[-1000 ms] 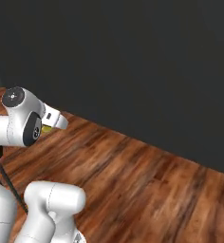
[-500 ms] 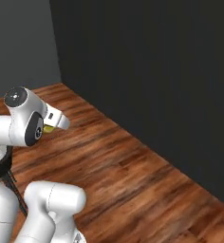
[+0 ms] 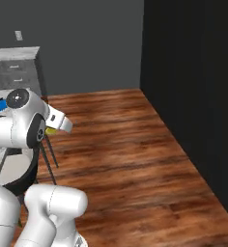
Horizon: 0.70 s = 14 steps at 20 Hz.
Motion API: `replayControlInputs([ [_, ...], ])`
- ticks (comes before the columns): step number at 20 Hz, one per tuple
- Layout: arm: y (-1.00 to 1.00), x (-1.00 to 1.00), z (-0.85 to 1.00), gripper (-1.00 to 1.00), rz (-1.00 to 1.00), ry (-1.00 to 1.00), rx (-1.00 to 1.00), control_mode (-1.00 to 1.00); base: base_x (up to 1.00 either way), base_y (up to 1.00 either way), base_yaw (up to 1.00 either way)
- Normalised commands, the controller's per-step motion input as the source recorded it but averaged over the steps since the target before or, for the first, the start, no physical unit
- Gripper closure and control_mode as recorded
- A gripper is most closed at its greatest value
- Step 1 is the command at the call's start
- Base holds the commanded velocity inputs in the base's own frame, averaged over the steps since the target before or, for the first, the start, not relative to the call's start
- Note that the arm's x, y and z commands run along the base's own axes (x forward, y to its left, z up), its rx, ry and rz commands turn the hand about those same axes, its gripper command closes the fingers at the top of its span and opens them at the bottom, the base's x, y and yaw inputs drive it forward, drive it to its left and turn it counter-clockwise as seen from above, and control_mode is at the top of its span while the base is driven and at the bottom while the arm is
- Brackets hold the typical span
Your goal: Take the lemon wedge from the fridge and place it on the plate with fish on the dining counter.
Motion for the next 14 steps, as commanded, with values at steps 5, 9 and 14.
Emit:
replayControlInputs([
  [5,0.00,0.00,0.00,1.00,0.00,0.00,0.00,1.00,0.65,-0.33,0.66],
  [9,0.00,0.00,0.00,1.00,0.00,0.00,0.00,1.00,0.08,-0.91,0.42],
  [14,0.00,0.00,0.00,1.00,0.00,0.00,0.00,1.00,0.39,-0.99,0.25],
])
